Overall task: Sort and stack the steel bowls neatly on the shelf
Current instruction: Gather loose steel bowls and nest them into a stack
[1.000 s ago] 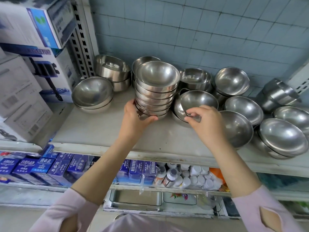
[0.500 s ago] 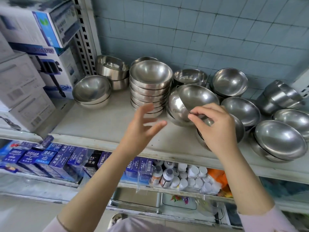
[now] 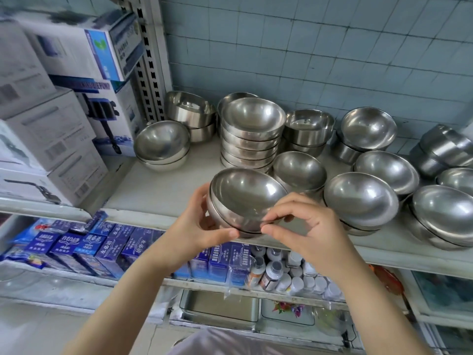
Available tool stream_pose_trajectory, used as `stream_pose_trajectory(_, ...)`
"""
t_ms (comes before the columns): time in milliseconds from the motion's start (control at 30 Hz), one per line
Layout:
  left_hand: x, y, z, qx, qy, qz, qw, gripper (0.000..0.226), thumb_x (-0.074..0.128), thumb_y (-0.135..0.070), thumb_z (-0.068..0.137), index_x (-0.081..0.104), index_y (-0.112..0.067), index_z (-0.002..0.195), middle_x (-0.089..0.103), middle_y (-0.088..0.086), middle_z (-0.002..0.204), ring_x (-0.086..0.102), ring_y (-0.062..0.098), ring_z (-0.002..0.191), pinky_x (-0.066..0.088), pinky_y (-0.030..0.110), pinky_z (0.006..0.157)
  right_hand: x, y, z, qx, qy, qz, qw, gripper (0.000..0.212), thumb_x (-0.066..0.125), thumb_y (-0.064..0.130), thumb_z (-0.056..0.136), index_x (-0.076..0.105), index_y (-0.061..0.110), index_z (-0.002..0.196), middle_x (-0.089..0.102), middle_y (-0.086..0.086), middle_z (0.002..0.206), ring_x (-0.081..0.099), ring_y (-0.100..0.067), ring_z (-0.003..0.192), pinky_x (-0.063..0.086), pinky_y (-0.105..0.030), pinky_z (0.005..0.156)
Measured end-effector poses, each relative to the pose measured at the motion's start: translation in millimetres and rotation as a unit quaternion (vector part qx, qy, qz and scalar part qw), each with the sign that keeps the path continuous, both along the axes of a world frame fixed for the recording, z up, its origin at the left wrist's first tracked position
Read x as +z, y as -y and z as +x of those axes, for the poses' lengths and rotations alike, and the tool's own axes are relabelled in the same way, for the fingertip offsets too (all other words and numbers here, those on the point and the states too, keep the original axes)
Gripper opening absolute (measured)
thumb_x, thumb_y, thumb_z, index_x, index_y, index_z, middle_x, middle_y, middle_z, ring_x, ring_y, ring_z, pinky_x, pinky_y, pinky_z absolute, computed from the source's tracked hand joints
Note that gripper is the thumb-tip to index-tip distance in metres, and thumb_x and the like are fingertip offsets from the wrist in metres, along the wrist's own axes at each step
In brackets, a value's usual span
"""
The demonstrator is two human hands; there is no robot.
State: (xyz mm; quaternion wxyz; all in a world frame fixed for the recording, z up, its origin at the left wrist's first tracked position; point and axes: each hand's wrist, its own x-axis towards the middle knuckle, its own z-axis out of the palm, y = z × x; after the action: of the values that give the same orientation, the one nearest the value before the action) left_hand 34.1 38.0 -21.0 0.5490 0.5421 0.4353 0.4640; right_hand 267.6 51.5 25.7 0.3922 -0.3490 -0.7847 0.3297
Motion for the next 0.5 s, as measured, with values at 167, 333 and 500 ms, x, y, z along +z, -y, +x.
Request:
stream_pose_trajectory(167,-2.1,-5.6,-53.6,0.050,-0.117,0.036,0.991,0.106,0.088,-0.043,0.055,0.031,-0.025,0.143,0.054,-0.006,0.135,0.054,0.012,0.124,0.042,0.033,0.105,-10.4,-7.7,-45.0,-0.003,-0.021,-0.025,0.999,0.017,0.077,0.009,0.083,0.073,0.024,0.090,0.068,0.009,0.096,0.065,-0.011,0.101,0.045,-0.015,0.090)
stream_pose_trajectory(333,-5.1,-16.5,-90.8,0.065,-0.227,0.042,0.971,0.112,0.083,-0.062,0.052,0.030,-0.023,0.142,0.054,-0.013,0.128,0.055,0.004,0.117,0.045,0.031,0.103,-31.5,-16.0,-80.7,-0.042,0.003,0.013,0.999,0.018,0.075,0.009,0.084,0.071,0.024,0.093,0.067,0.007,0.116,0.059,-0.004,0.119,0.038,-0.011,0.100)
stream_pose_trajectory(500,-8.8,-28.8,-103.9,0.063,-0.361,0.061,0.929,0.113,0.065,-0.079,0.053,0.036,-0.005,0.134,0.060,0.007,0.121,0.061,0.024,0.110,0.050,0.039,0.095,-49.4,-21.0,-103.5,-0.091,0.026,0.027,0.995,0.007,0.072,0.018,0.086,0.072,0.016,0.093,0.066,0.012,0.121,0.050,0.000,0.132,0.034,-0.014,0.109)
